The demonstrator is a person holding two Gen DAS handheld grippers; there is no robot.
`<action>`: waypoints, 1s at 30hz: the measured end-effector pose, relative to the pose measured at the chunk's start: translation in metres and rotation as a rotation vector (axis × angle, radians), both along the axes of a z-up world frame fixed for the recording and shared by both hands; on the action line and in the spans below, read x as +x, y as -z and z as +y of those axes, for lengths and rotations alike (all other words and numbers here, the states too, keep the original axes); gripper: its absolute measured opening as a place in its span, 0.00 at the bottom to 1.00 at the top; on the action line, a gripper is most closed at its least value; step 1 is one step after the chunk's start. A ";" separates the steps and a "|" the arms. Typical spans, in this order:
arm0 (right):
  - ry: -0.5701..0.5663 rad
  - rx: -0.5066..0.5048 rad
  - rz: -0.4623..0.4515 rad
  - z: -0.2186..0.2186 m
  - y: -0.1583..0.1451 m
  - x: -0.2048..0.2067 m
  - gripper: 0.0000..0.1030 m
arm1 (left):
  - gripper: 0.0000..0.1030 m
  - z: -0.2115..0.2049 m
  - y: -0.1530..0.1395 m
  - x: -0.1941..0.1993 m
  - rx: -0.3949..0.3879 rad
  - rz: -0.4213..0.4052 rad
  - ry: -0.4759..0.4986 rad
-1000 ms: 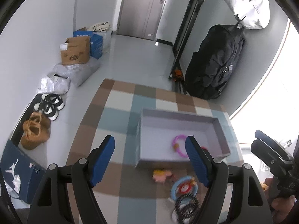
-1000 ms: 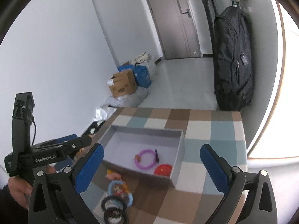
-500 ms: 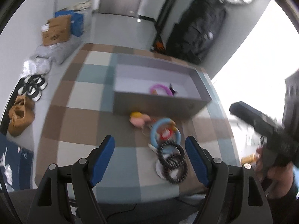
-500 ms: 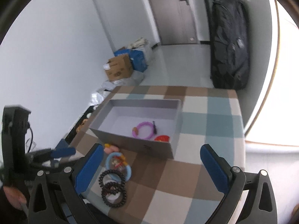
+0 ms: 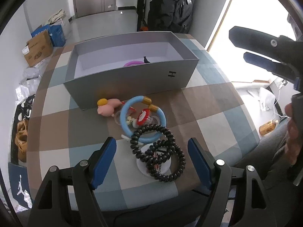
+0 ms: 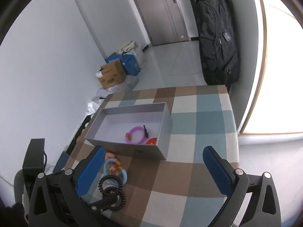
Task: Organize jewelry
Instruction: 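Withdraw the left gripper from the box toward the black coiled hair tie, then close the left gripper on the black coiled hair tie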
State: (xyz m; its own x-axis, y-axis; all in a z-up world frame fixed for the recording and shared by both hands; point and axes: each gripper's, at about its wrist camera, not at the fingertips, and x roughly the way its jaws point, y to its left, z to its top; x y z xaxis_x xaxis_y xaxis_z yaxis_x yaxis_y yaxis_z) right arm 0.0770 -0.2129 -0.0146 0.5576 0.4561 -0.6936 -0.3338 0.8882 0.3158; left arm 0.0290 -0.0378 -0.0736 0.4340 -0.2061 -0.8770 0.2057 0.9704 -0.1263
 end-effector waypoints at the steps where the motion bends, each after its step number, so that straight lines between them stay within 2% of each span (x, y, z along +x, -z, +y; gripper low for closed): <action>1: -0.001 0.001 -0.001 -0.001 0.000 0.000 1.00 | 0.72 -0.001 0.001 0.001 0.004 -0.001 0.003; 4: -0.001 -0.003 0.003 -0.001 0.000 0.000 1.00 | 0.71 -0.004 0.001 0.000 0.018 -0.016 0.014; 5: -0.003 -0.001 0.004 -0.001 0.000 -0.001 1.00 | 0.69 -0.005 0.000 -0.001 0.020 -0.020 0.025; 7: -0.003 0.000 0.005 -0.002 0.000 -0.001 1.00 | 0.56 -0.007 0.000 -0.002 0.036 -0.029 0.036; 11: -0.003 0.007 0.004 -0.002 -0.002 -0.001 1.00 | 0.54 -0.012 0.003 -0.003 0.085 -0.034 0.050; 15: -0.008 0.005 0.001 0.000 -0.002 0.000 1.00 | 0.43 -0.009 0.000 -0.003 0.091 -0.042 0.054; 17: -0.010 0.005 0.000 0.000 -0.002 0.000 1.00 | 0.42 -0.008 0.000 -0.002 0.085 -0.036 0.048; 18: -0.008 0.006 0.002 0.000 -0.002 -0.001 1.00 | 0.38 -0.008 0.000 -0.002 0.084 -0.037 0.045; 21: -0.007 0.003 -0.001 0.000 -0.002 -0.001 1.00 | 0.09 -0.008 0.001 0.001 0.079 -0.022 0.045; 23: -0.005 0.003 0.001 0.000 -0.002 0.000 1.00 | 0.09 -0.004 0.004 0.003 0.046 0.001 0.033; 30: 0.000 0.004 0.002 0.000 -0.001 0.000 1.00 | 0.07 -0.002 0.002 0.003 0.023 -0.001 0.027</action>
